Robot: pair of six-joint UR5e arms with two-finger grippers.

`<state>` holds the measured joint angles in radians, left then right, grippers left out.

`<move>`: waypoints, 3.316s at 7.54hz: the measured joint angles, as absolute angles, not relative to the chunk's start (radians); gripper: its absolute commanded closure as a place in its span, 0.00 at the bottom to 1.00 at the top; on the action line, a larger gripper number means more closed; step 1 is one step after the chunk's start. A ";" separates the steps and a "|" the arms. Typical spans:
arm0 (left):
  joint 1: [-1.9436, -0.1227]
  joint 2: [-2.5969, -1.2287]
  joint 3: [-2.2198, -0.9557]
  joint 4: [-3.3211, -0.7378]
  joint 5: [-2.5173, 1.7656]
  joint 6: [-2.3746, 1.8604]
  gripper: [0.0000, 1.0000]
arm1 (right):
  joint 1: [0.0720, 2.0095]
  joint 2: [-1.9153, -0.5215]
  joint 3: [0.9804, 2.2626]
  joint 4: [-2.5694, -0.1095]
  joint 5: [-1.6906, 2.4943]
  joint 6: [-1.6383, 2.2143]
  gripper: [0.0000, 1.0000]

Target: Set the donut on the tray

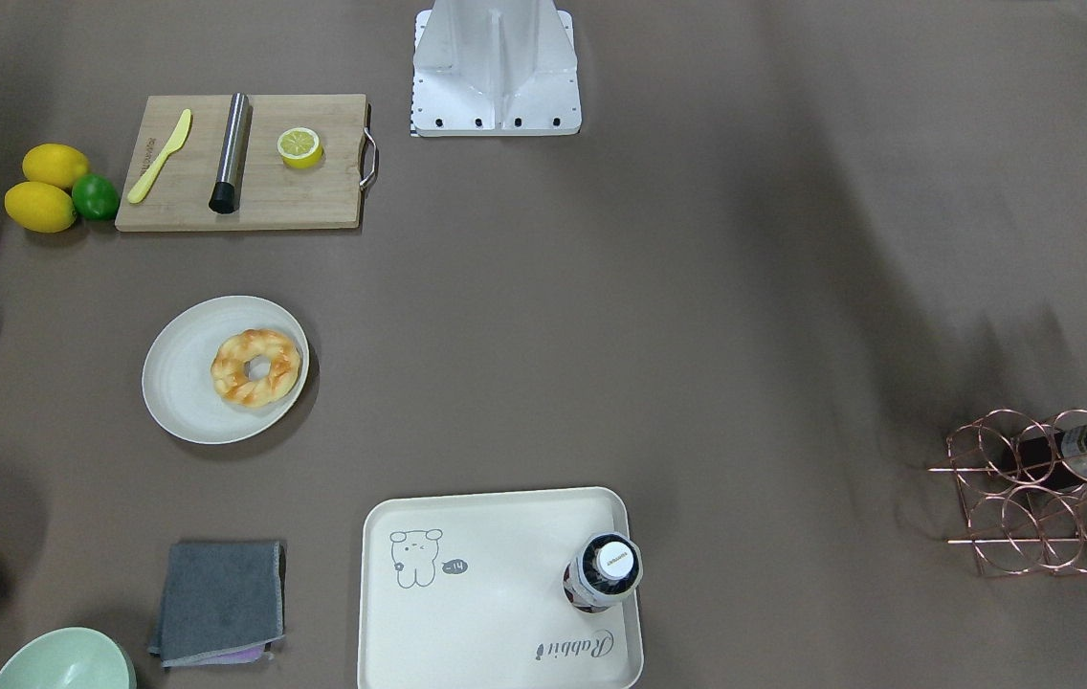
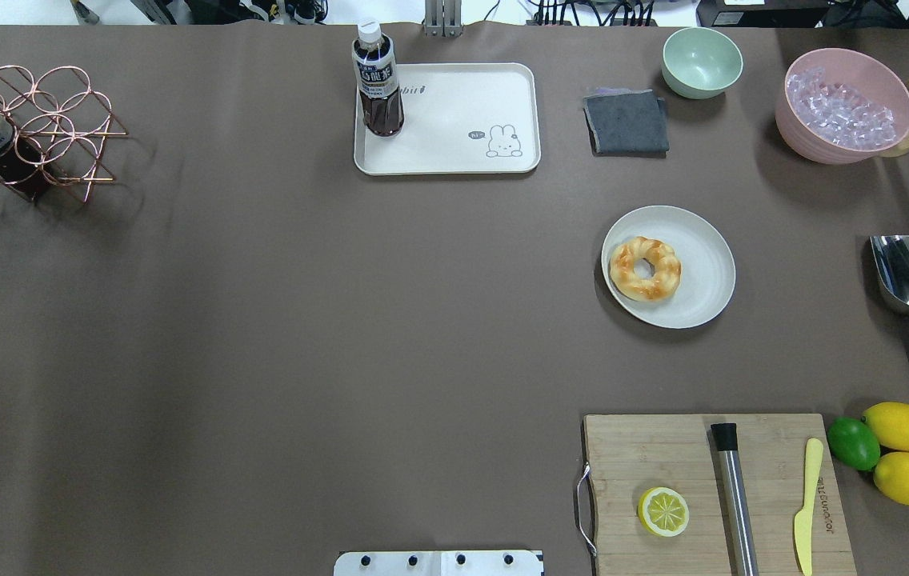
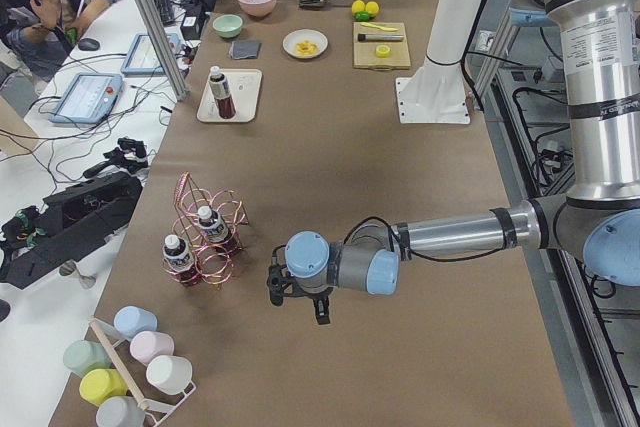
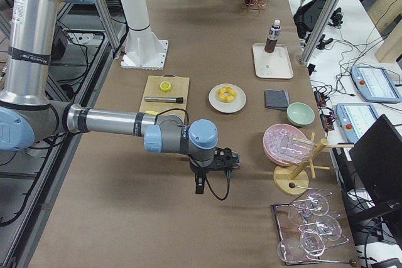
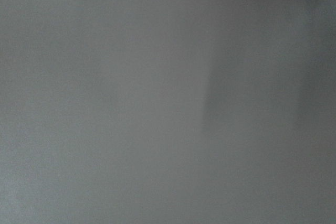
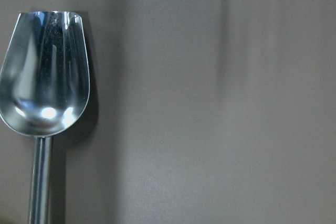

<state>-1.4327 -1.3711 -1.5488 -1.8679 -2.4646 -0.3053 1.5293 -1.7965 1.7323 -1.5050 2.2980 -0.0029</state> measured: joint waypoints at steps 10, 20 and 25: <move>-1.433 -1.365 -1.548 -1.868 -2.465 -0.307 0.02 | 1.559 -1.817 1.723 -1.426 2.325 -0.027 0.00; -1.431 -1.363 -1.552 -1.869 -2.469 -0.308 0.02 | 1.106 -1.459 1.734 -1.333 2.251 0.752 0.00; -1.431 -1.365 -1.553 -1.870 -2.468 -0.309 0.02 | 0.981 -1.428 1.635 -1.100 2.225 0.985 0.03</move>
